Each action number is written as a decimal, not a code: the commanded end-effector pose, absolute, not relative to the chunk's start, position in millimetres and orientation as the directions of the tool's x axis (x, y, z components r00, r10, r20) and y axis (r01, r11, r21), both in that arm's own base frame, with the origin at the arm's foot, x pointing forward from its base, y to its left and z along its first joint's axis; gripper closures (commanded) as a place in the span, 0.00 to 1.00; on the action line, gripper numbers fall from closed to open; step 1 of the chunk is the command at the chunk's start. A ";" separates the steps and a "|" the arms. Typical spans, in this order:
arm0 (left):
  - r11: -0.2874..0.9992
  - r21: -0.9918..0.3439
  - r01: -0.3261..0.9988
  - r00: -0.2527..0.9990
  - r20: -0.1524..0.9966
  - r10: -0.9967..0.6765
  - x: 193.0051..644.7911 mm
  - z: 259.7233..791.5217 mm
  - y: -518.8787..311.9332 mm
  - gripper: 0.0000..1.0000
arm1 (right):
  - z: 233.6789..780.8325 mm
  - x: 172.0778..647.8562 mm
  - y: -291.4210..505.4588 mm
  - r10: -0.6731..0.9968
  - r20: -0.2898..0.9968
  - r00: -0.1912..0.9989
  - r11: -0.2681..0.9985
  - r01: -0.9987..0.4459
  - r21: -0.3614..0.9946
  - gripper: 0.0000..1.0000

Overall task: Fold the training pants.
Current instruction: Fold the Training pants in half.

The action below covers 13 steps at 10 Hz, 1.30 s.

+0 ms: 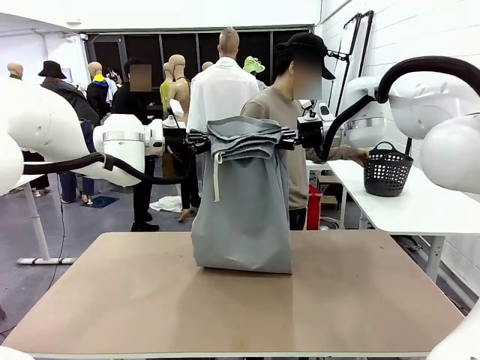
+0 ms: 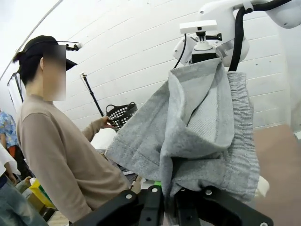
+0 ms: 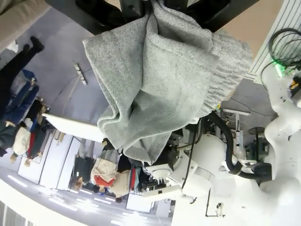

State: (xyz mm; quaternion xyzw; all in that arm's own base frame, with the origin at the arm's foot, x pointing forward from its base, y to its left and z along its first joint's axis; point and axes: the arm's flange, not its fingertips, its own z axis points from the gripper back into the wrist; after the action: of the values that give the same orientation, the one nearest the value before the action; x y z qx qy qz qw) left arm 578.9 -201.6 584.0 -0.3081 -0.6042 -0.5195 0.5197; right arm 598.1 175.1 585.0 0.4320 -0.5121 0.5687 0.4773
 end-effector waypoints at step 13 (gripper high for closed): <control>0.354 0.270 0.895 -0.222 0.960 -0.172 579.9 558.2 -195.3 1.00 | 559.1 641.2 181.7 0.059 0.968 -0.244 -0.235 -0.946 -0.224 1.00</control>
State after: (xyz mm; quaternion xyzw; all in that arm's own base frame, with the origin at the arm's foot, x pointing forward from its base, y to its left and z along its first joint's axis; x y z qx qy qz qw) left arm 594.9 -202.4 559.7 -0.2837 -0.6049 -0.4885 0.5613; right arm 652.2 186.7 558.6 0.4662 -0.4732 0.6270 0.4069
